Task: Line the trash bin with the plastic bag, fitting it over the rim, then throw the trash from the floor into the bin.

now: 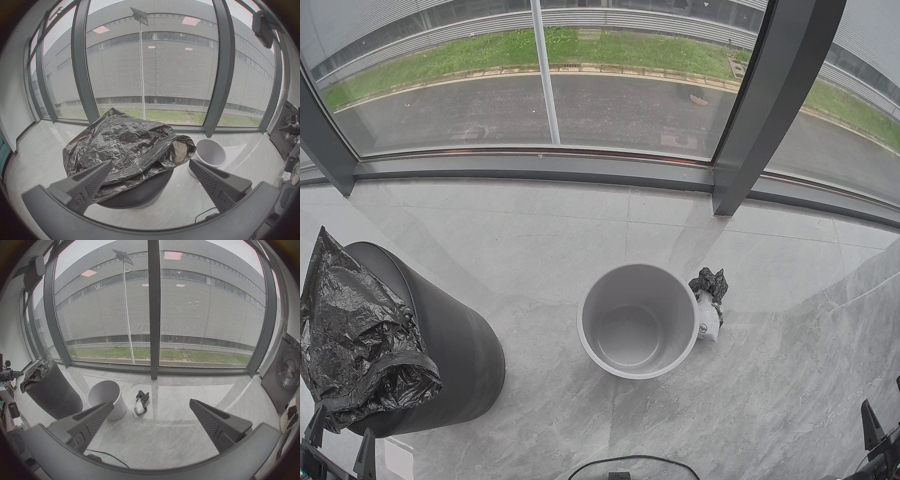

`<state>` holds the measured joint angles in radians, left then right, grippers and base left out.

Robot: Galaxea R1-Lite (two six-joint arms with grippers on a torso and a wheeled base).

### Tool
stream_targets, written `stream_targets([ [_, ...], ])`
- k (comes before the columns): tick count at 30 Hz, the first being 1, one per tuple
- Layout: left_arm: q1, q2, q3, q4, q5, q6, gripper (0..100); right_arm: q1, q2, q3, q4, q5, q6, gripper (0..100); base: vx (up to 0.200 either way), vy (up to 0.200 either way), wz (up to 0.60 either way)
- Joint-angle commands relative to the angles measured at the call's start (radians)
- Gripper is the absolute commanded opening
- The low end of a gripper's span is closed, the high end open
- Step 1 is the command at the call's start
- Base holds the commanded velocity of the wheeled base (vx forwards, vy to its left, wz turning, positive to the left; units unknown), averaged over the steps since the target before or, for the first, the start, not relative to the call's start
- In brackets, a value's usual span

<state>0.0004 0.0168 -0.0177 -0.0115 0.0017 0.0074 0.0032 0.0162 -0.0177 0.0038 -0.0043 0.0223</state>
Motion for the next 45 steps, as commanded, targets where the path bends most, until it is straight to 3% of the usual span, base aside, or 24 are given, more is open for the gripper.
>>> stream_targets([
  [1, 0.001, -0.017, 0.018, -0.004, 0.000, -0.009, 100, 0.001, -0.016, 0.015, -0.001, 0.000, 0.001, 100, 0.000, 0.000, 0.00],
  [2, 0.001, -0.017, 0.018, -0.004, 0.000, -0.009, 100, 0.001, -0.016, 0.015, -0.001, 0.000, 0.001, 100, 0.000, 0.000, 0.00],
  [3, 0.000, -0.017, 0.018, -0.010, -0.005, -0.004, 100, 0.003, 0.025, -0.150, -0.018, -0.008, 0.068, 100, 0.000, 0.000, 0.00],
  [5, 0.001, -0.017, 0.018, -0.010, -0.011, -0.001, 100, 0.001, 0.080, -0.243, -0.007, 0.000, 0.122, 100, 0.000, 0.000, 0.00],
  [6, 0.001, -0.017, 0.018, -0.016, -0.025, 0.012, 100, 0.003, 0.192, -0.404, 0.033, 0.003, 0.222, 100, 0.000, 0.000, 0.00],
  [7, 0.000, -0.017, -0.002, -0.028, -0.034, 0.002, 100, 0.001, 0.237, -0.469, 0.061, 0.009, 0.238, 100, 0.000, 0.000, 0.00],
  [9, -0.017, 0.049, -0.169, -0.041, -0.046, -0.089, 100, 0.000, 0.277, -0.499, 0.081, 0.038, 0.203, 100, 0.000, 0.000, 0.00],
  [10, -0.017, 0.049, -0.169, -0.041, -0.046, -0.089, 100, 0.000, 0.277, -0.499, 0.081, 0.038, 0.203, 100, 0.000, 0.000, 0.00],
  [11, -0.048, 0.195, -0.386, -0.004, -0.057, -0.162, 100, 0.006, 0.283, -0.473, 0.079, 0.084, 0.171, 100, 0.000, 0.000, 0.00],
  [12, -0.057, 0.235, -0.436, 0.011, -0.062, -0.144, 100, 0.011, 0.283, -0.459, 0.079, 0.096, 0.168, 100, 0.000, 0.000, 0.00],
  [14, -0.071, 0.338, -0.510, 0.045, -0.074, -0.021, 100, 0.023, 0.278, -0.418, 0.062, 0.119, 0.168, 100, 0.000, 0.000, 0.00],
  [18, -0.077, 0.515, -0.516, 0.045, -0.097, 0.290, 100, 0.041, 0.283, -0.349, 0.001, 0.142, 0.149, 100, 0.000, 0.000, 0.00],
  [25, -0.148, 0.755, -0.564, 0.031, -0.138, 0.503, 100, 0.041, 0.286, -0.324, 0.002, 0.164, 0.091, 100, 0.000, 0.000, 0.00],
  [28, -0.174, 0.813, -0.553, 0.033, -0.127, 0.680, 100, 0.041, 0.286, -0.303, 0.001, 0.165, 0.088, 100, 0.000, 0.000, 0.00],
  [29, -0.174, 0.815, -0.551, 0.033, -0.126, 0.687, 100, 0.041, 0.286, -0.301, 0.001, 0.165, 0.088, 100, 0.000, 0.000, 0.00],
  [30, -0.174, 0.821, -0.533, 0.033, -0.118, 0.819, 100, 0.041, 0.284, -0.292, 0.001, 0.165, 0.088, 100, 0.000, 0.000, 0.00],
  [34, -0.175, 0.833, -0.504, 0.030, -0.034, 1.062, 100, 0.043, 0.283, -0.274, 0.002, 0.165, 0.088, 100, 0.000, 0.000, 0.00],
  [37, -0.178, 0.833, -0.492, 0.025, -0.011, 1.123, 100, 0.044, 0.269, -0.260, 0.001, 0.164, 0.088, 100, 0.000, 0.000, 0.00],
  [45, -0.178, 0.822, -0.443, -0.035, 0.003, 1.126, 100, 0.044, 0.257, -0.232, 0.002, 0.165, 0.088, 100, 0.000, 0.000, 0.00],
])
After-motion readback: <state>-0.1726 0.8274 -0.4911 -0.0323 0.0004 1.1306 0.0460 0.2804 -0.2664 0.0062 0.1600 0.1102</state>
